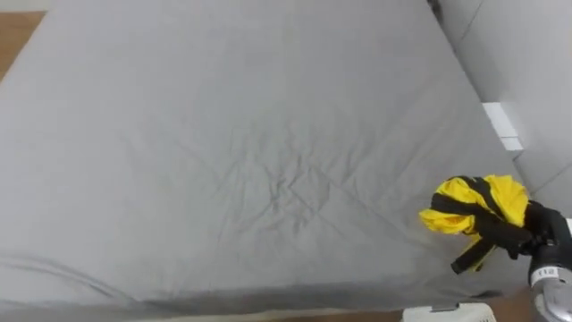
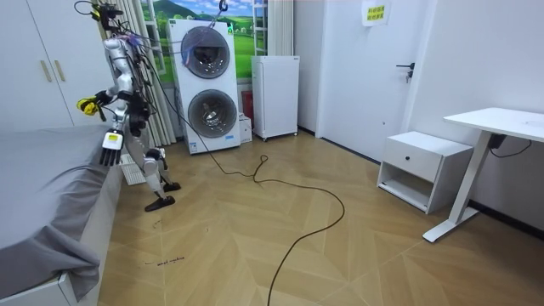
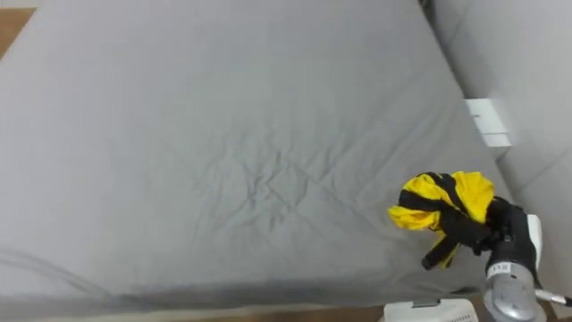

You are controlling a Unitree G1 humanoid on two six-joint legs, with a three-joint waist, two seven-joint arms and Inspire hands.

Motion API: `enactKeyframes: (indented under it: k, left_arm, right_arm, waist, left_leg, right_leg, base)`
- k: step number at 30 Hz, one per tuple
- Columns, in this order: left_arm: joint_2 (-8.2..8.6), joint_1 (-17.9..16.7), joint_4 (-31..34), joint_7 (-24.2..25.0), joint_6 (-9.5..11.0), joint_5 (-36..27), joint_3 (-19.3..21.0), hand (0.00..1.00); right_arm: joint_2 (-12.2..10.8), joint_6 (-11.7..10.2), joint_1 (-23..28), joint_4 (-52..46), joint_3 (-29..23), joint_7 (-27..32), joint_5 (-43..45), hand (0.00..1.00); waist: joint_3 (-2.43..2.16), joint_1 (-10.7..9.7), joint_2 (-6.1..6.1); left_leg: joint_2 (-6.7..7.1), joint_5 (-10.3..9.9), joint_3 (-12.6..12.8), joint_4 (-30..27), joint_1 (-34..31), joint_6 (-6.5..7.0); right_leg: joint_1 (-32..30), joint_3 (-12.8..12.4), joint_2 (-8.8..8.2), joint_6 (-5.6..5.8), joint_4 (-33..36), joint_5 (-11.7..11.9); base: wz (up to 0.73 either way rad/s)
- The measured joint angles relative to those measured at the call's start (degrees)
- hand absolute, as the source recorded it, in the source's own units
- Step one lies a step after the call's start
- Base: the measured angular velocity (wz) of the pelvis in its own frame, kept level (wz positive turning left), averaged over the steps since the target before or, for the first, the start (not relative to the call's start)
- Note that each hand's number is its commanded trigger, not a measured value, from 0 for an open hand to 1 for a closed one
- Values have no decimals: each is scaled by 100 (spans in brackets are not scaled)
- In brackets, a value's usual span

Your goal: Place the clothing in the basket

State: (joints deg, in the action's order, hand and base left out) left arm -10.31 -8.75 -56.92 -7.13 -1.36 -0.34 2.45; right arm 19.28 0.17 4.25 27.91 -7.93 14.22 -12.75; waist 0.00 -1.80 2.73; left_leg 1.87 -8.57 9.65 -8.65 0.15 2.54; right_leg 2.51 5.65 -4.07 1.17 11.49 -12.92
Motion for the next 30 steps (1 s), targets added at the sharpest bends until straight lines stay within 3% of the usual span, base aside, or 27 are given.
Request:
enactKeyframes:
  k: [7, 11, 17, 22, 30]
  left_arm:
    - [29, -135, 0, 0, -83, 179, 12, 0]
    - [57, -180, 3, -21, -97, 389, 18, 0]
    - [53, -187, 10, -7, -177, 510, 203, 0]
    - [48, -291, 10, 16, -310, 607, 223, 0]
    - [-1, -303, 25, 58, -373, 614, 189, 0]
  right_arm:
    - [-389, 0, 350, -222, -435, 6, -23, 100]
    - [-425, 0, 501, -221, -552, 28, -59, 100]
    - [-536, 32, 629, -192, -603, 38, -73, 100]
    - [-596, 102, 989, -122, -706, -330, -70, 100]
    - [-596, 127, 990, 654, -768, -506, -7, 100]
  waist:
    - [-1, -283, -11]
    - [-29, -304, -115]
    - [-3, -458, -206]
    - [13, -544, -230]
    - [18, -748, -287]
  left_leg:
    - [-64, -45, 238, 51, 153, -14]
    - [-86, -62, 389, 55, 234, -37]
    - [-153, -162, 434, 102, 373, -118]
    - [-208, -199, 586, 90, 447, -148]
    - [-212, -199, 617, 88, 394, -146]
  right_leg:
    - [63, -192, 30, 1, -72, 40]
    - [63, -412, 57, 1, -66, 57]
    - [41, -740, 203, -61, -73, 96]
    - [41, -970, 271, -86, -86, 105]
    - [-100, -1096, 276, -82, -67, 106]
  base:
    - [-17]
    - [-32]
    - [-30]
    - [-21]
    - [-9]
